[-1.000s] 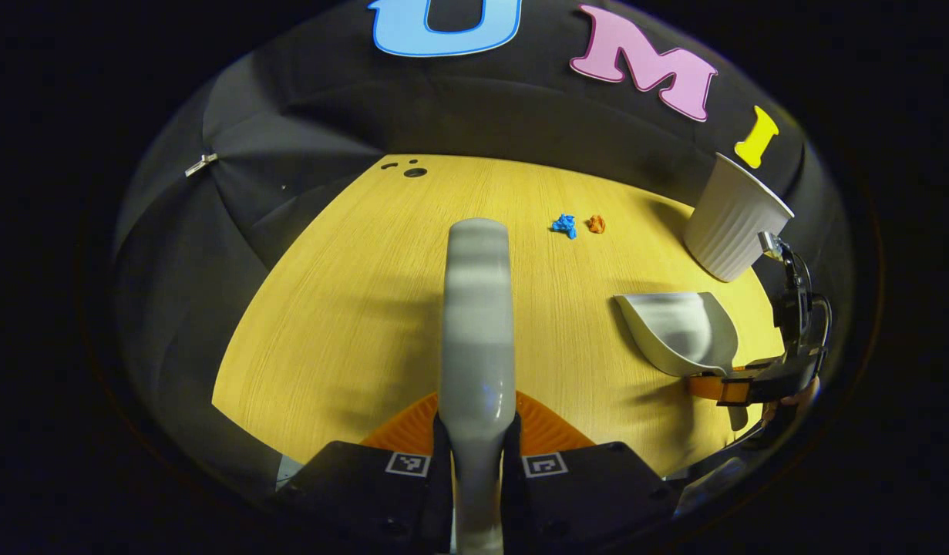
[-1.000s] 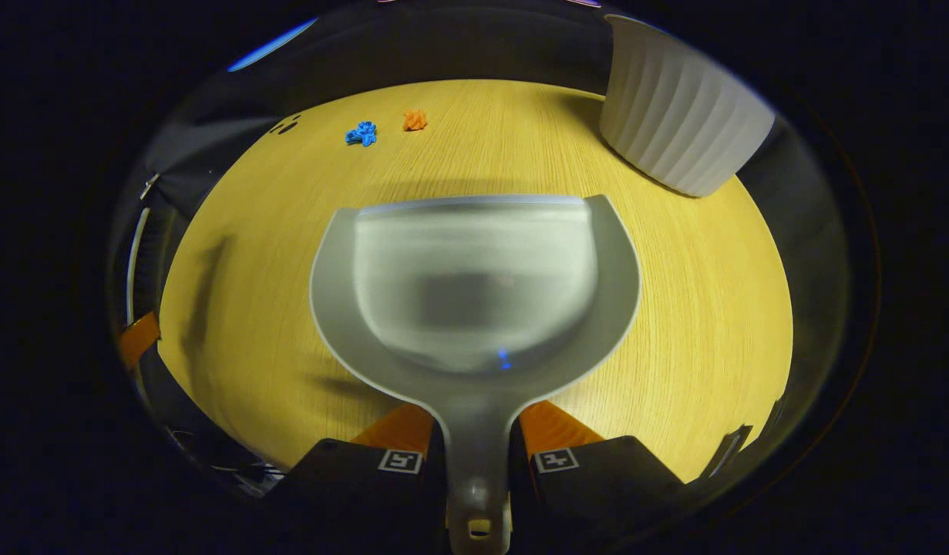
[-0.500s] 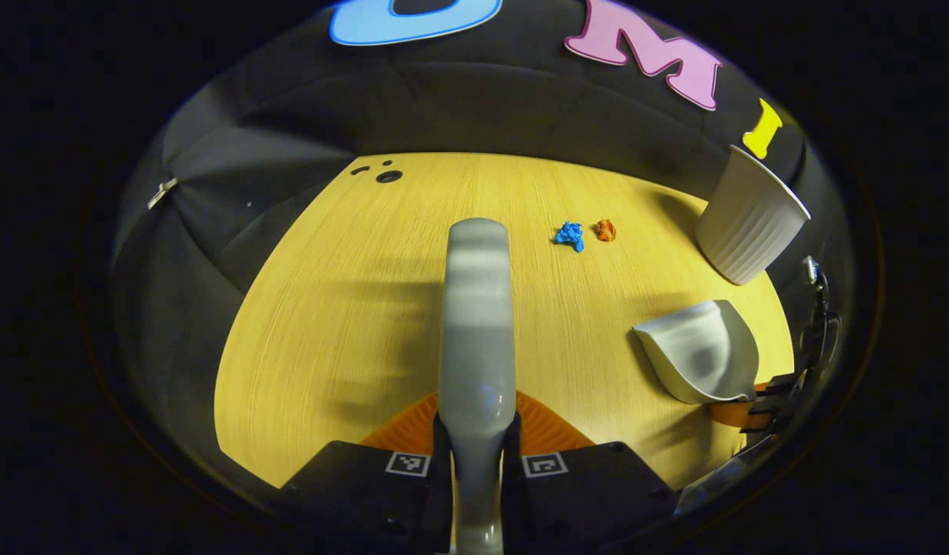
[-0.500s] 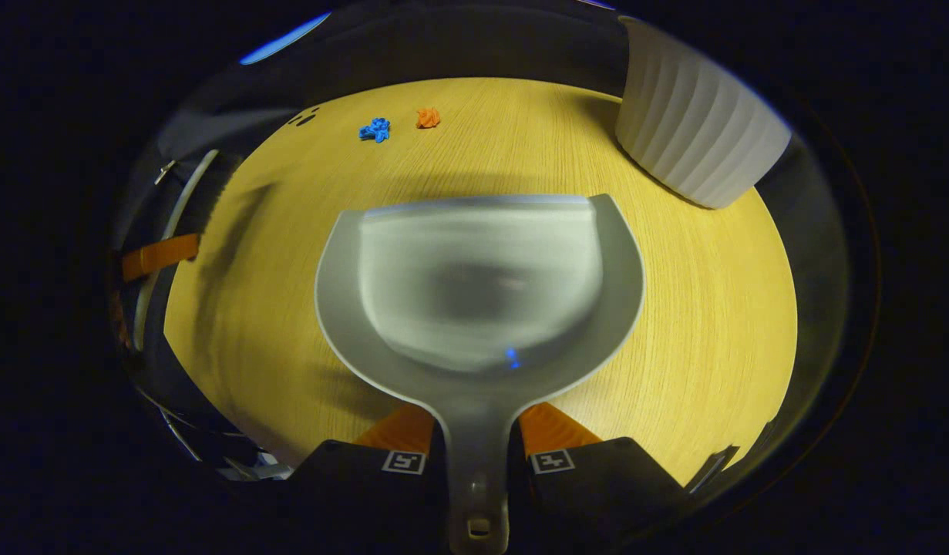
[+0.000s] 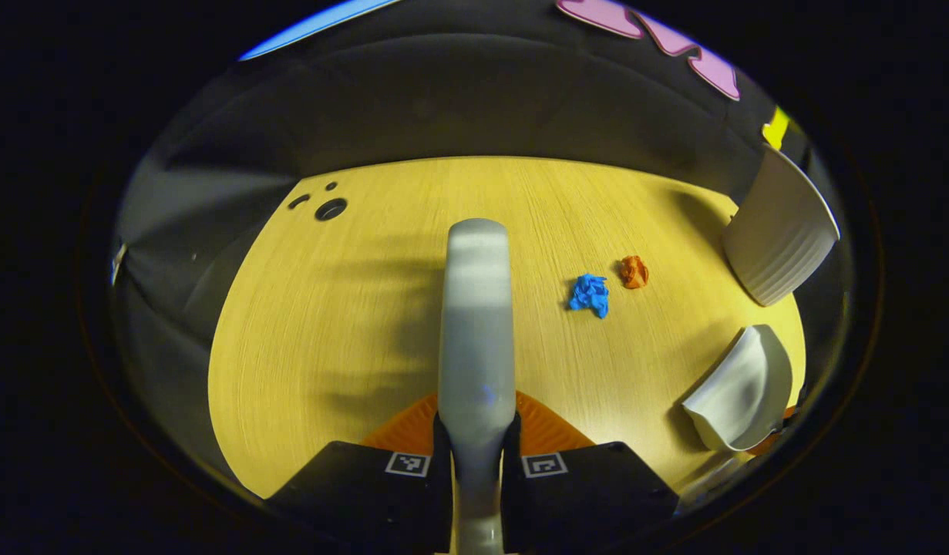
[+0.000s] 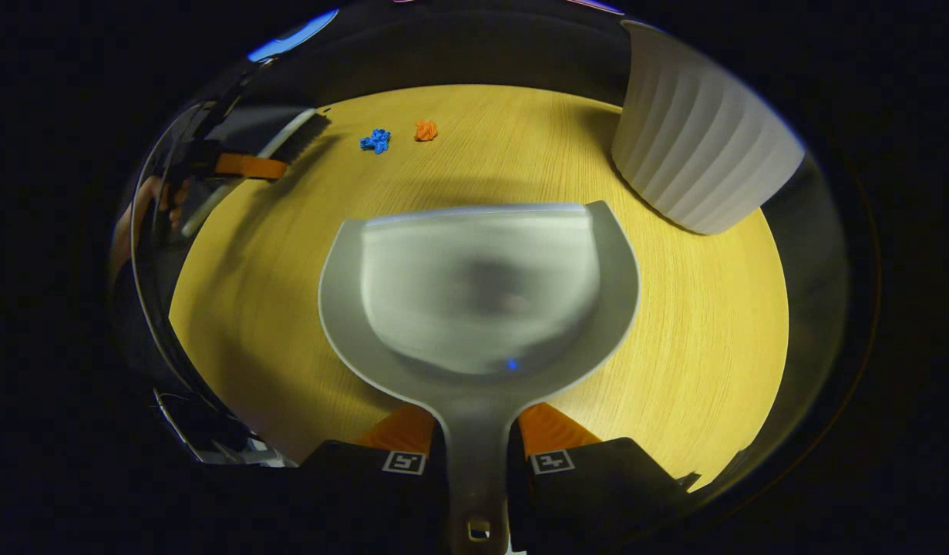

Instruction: Pick up the small broom and dustpan from the desktop, sweep the trash into the dustpan with the broom, and then empty the trash into the garbage bin.

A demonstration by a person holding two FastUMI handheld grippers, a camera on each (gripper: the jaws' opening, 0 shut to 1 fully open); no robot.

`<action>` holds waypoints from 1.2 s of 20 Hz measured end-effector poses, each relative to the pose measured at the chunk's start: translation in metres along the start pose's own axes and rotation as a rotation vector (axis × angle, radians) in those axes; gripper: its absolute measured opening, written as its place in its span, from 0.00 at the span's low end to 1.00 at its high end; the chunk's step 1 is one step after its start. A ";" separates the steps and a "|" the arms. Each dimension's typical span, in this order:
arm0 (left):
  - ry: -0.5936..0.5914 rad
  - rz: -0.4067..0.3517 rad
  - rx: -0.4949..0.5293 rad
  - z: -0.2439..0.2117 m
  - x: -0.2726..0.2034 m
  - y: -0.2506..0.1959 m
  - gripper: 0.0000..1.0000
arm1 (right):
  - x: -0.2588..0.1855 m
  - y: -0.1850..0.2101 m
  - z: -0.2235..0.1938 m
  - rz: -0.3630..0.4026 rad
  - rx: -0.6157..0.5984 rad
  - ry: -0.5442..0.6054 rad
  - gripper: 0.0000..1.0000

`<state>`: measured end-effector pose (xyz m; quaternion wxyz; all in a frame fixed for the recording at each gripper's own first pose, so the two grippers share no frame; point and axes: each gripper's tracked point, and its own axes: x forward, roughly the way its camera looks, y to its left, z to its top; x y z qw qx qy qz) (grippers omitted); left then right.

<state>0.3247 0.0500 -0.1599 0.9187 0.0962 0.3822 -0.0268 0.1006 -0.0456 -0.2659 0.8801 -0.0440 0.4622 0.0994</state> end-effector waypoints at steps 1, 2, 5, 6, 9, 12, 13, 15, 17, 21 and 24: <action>0.012 -0.001 0.041 0.005 0.009 -0.003 0.29 | -0.001 -0.003 0.004 0.002 -0.018 -0.005 0.34; 0.022 0.001 0.085 0.010 0.018 -0.006 0.30 | -0.005 -0.007 0.008 0.001 -0.043 -0.011 0.34; 0.038 -0.010 0.199 0.027 0.040 -0.017 0.29 | -0.007 -0.014 0.012 -0.004 -0.117 -0.016 0.34; 0.041 -0.013 0.241 0.033 0.047 -0.021 0.29 | -0.006 -0.015 0.013 0.001 -0.130 -0.011 0.34; 0.039 -0.030 0.407 0.054 0.060 -0.035 0.29 | -0.003 -0.017 0.009 0.013 -0.168 0.014 0.34; 0.024 -0.080 0.567 0.072 0.066 -0.057 0.29 | -0.001 -0.020 0.000 0.014 -0.212 0.032 0.34; 0.008 -0.108 0.615 0.079 0.067 -0.066 0.31 | 0.000 -0.021 -0.002 0.019 -0.217 0.037 0.34; 0.010 -0.157 0.700 0.084 0.068 -0.082 0.29 | -0.001 -0.018 -0.004 0.040 -0.200 0.045 0.34; 0.033 -0.222 0.769 0.081 0.063 -0.101 0.30 | -0.002 -0.016 -0.003 0.053 -0.199 0.045 0.38; 0.103 -0.343 0.867 0.049 0.056 -0.139 0.30 | -0.003 -0.018 -0.006 0.059 -0.208 0.035 0.38; 0.156 -0.423 0.857 0.021 0.037 -0.164 0.30 | -0.001 -0.018 -0.005 0.065 -0.197 0.033 0.34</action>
